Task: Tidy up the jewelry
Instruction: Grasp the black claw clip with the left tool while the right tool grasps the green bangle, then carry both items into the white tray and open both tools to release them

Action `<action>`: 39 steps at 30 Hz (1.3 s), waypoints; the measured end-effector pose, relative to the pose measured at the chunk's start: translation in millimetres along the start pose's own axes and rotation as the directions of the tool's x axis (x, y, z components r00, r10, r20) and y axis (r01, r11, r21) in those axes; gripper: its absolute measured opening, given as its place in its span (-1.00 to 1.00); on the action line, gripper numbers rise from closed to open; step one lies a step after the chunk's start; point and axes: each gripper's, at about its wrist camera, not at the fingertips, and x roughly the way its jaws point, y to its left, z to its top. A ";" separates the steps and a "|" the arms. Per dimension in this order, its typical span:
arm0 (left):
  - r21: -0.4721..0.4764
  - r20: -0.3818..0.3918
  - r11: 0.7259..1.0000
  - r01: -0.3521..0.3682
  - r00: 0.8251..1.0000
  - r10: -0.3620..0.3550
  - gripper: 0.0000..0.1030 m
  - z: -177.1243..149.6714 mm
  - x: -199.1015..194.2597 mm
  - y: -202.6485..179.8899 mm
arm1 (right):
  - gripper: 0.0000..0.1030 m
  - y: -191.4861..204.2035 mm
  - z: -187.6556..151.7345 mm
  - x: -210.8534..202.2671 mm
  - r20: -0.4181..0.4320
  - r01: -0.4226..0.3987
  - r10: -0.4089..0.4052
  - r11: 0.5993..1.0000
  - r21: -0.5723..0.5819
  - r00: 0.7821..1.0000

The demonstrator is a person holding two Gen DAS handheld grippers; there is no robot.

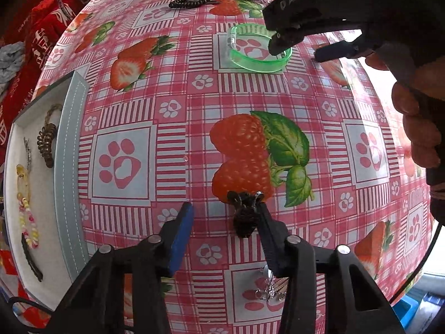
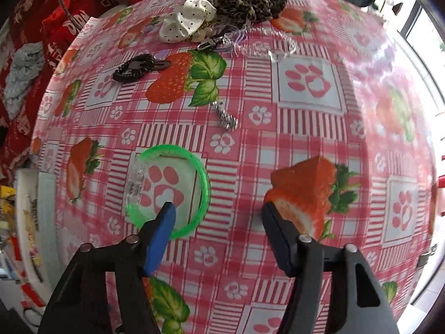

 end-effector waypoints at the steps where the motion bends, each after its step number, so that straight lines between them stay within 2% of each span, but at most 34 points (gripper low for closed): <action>1: -0.001 0.002 1.000 -0.001 1.000 0.001 -0.17 -0.2 -0.2 0.2 | 0.08 3.5 0.6 0.5 0.003 0.021 -0.021 1.000 -0.016 1.000; 3: -0.002 0.001 1.000 0.003 1.000 -0.003 -0.25 0.0 -1.0 1.5 | -0.07 8.2 1.2 1.4 0.006 0.063 -0.063 0.997 -0.040 0.998; 5: 0.003 0.002 1.000 0.007 1.000 -0.007 -0.52 -0.9 -2.1 2.1 | -0.22 11.5 0.3 1.5 0.012 0.090 -0.090 0.994 -0.059 0.996; 8: -0.006 -0.004 0.999 0.053 0.999 -0.053 -0.54 -0.8 -4.1 7.9 | -0.53 11.0 -0.6 0.5 0.019 0.107 -0.105 0.992 -0.069 0.994; 9: -0.012 -0.003 0.998 0.068 0.998 -0.068 -0.54 -1.5 -6.6 6.6 | -0.82 9.8 -0.8 -0.1 0.021 0.106 -0.105 0.992 -0.066 0.994; 10: -0.016 -0.002 0.997 0.080 0.997 -0.080 -0.54 -2.1 -8.0 9.2 | -0.86 8.0 -1.0 -0.9 0.023 0.106 -0.105 0.993 -0.058 0.994; 15: -0.040 0.010 0.990 0.137 0.991 -0.137 -0.54 -2.6 -18.7 21.2 | -0.87 0.4 -9.8 -8.6 0.031 0.043 -0.042 0.999 -0.029 0.999; 19: -0.050 0.020 0.986 0.156 0.988 -0.155 -0.54 -1.2 -28.0 30.4 | -0.87 -5.4 -20.9 -21.3 0.041 -0.011 0.011 1.000 -0.007 0.999; 29: -0.051 0.054 0.986 0.159 0.986 -0.156 -0.54 -1.4 -61.7 55.1 | -0.87 -11.5 -54.8 -49.8 0.033 -0.076 0.075 0.997 0.032 0.997; 35: -0.080 0.086 0.985 0.152 0.986 -0.145 -0.54 -8.8 -84.5 83.7 | -0.87 5.2 -63.9 -59.8 0.024 -0.092 0.092 0.996 0.006 0.995; 39: -0.113 0.113 0.984 0.135 0.986 -0.122 -0.54 -14.2 -85.9 83.4 | -0.87 22.9 -66.5 -69.3 0.024 -0.108 0.109 0.994 -0.027 0.994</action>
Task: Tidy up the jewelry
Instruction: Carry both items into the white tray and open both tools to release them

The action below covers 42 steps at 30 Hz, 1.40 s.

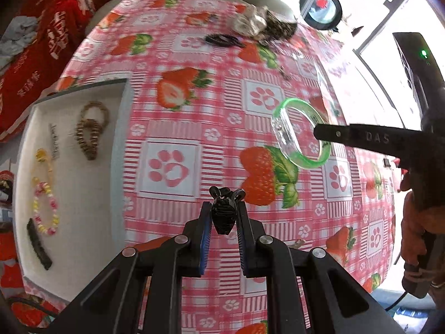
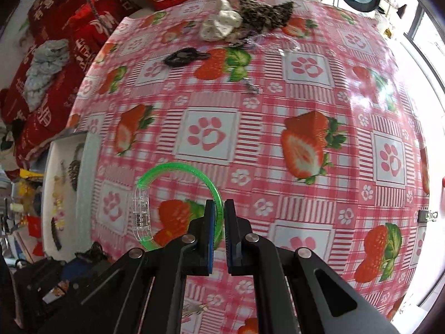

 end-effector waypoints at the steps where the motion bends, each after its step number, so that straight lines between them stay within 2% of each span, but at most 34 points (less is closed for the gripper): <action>1: -0.007 0.006 1.000 -0.004 1.000 0.004 -0.54 0.1 -0.5 2.2 | -0.87 6.4 0.1 -1.6 0.000 -0.006 0.006 1.000 -0.011 1.000; 9: -0.097 0.027 0.994 -0.058 0.998 0.061 -0.54 -13.5 -19.7 54.5 | -0.87 80.8 3.9 -0.2 -0.017 -0.078 0.076 0.986 -0.144 0.997; 16: -0.181 0.010 0.977 -0.108 0.994 0.112 -0.54 -33.0 -21.7 105.9 | -0.87 173.6 0.1 19.8 -0.064 -0.150 0.137 0.942 -0.301 0.989; 25: -0.230 -0.042 0.963 -0.140 0.990 0.134 -0.54 -56.0 -4.7 148.0 | -0.87 258.6 -13.8 75.0 -0.196 -0.179 0.104 0.888 -0.424 0.975; 32: -0.246 -0.063 0.961 -0.124 0.992 0.112 -0.54 -58.2 11.9 161.3 | -0.87 277.5 -22.4 114.2 -0.264 -0.152 0.032 0.881 -0.448 0.964; 42: -0.228 -0.047 0.966 -0.119 0.993 0.111 -0.54 -36.6 30.1 162.4 | -0.87 281.7 -7.4 123.7 -0.182 -0.050 -0.042 0.880 -0.473 0.982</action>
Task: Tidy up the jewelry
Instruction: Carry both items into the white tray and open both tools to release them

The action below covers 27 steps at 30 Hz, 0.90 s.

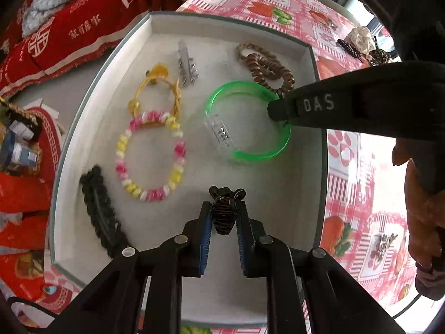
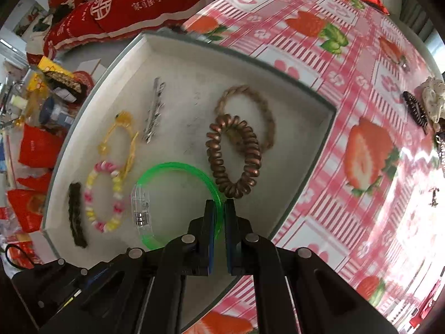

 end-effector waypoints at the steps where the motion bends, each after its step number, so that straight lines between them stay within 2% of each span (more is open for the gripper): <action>1: 0.004 0.004 1.000 -0.002 1.000 0.002 -0.54 4.1 1.2 -0.9 | -0.87 -1.7 1.6 -0.1 0.005 0.004 -0.004 1.000 0.005 1.000; 9: 0.029 0.035 0.999 -0.028 0.999 0.027 -0.53 27.1 4.9 -4.5 | -0.86 -18.0 9.9 -2.6 0.020 0.000 -0.001 1.000 0.028 1.000; 18: 0.033 0.030 0.999 -0.032 0.999 0.031 -0.53 19.2 1.7 -3.5 | -0.83 -28.7 14.5 -3.6 0.002 -0.043 0.043 0.998 0.039 0.999; 23: 0.027 0.040 0.999 -0.022 0.999 0.020 -0.53 19.6 -2.2 0.9 | -0.40 -35.1 14.9 -7.0 0.015 -0.099 0.099 0.993 0.068 0.995; 27: 0.020 0.054 1.000 -0.021 0.998 0.020 -0.53 19.7 -7.5 5.8 | -0.35 -38.8 17.4 -19.3 0.048 -0.122 0.119 0.990 0.074 0.992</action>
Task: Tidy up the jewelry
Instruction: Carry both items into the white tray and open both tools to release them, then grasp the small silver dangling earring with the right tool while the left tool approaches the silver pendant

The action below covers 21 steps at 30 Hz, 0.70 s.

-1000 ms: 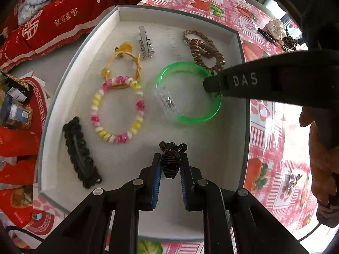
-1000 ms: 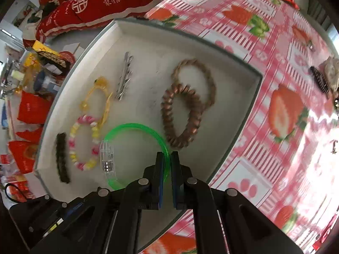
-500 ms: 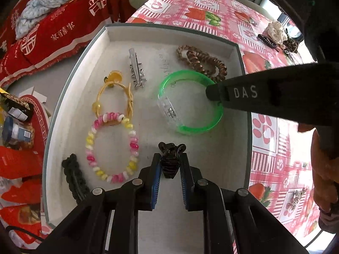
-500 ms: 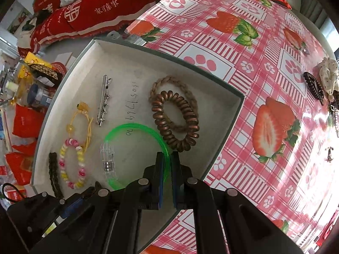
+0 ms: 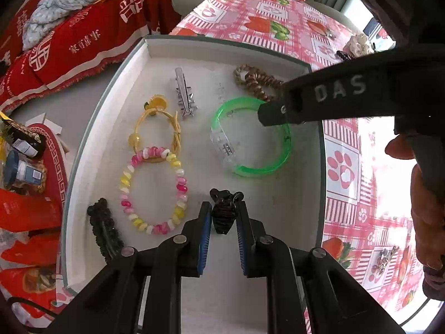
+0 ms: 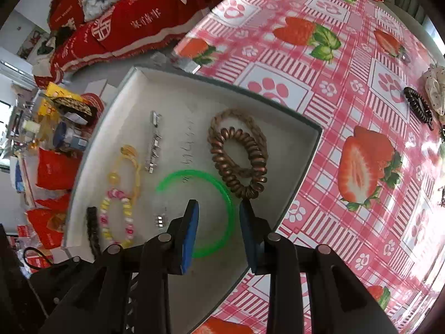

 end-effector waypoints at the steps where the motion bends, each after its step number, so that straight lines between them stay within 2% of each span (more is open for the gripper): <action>1: 0.000 0.001 1.000 -0.002 1.000 0.002 -0.53 -1.1 -1.9 -1.0 | -0.35 -1.5 0.6 -4.3 0.010 -0.006 0.006 1.000 0.005 1.000; 5: 0.010 0.009 1.000 -0.013 1.000 0.013 -0.51 -3.8 -9.5 -2.5 | -0.34 -6.2 0.0 -24.7 0.056 -0.026 0.025 0.999 0.027 0.998; 7: 0.011 0.011 1.000 -0.023 1.000 0.023 0.30 -4.6 -13.7 -4.0 | -0.31 -12.2 -2.8 -36.8 0.080 -0.035 0.031 0.998 0.046 0.996; 8: 0.005 0.032 0.999 -0.036 0.999 0.036 0.80 -5.1 -18.6 -3.2 | -0.30 -14.8 -5.7 -40.6 0.088 -0.037 0.032 0.998 0.053 0.996; 10: 0.014 0.058 0.999 -0.047 0.997 0.047 0.82 -7.0 -25.9 -5.4 | -0.30 -22.7 -12.3 -50.7 0.105 -0.038 0.030 0.997 0.074 0.994; 14: 0.034 0.035 0.998 -0.051 0.998 0.050 0.82 -7.5 -28.8 -8.3 | -0.28 -38.7 -32.7 -66.3 0.119 -0.037 0.021 0.991 0.132 0.993; 16: 0.060 0.037 0.997 -0.056 0.998 0.053 0.84 -8.3 -32.2 -13.4 | -0.08 -51.1 -47.1 -71.1 0.115 -0.029 0.009 0.985 0.169 0.993; 21: 0.144 0.035 0.989 -0.043 0.999 0.038 0.84 -8.2 -40.6 -42.3 | 0.24 -85.8 -92.0 -83.5 0.111 -0.010 -0.022 0.959 0.282 0.994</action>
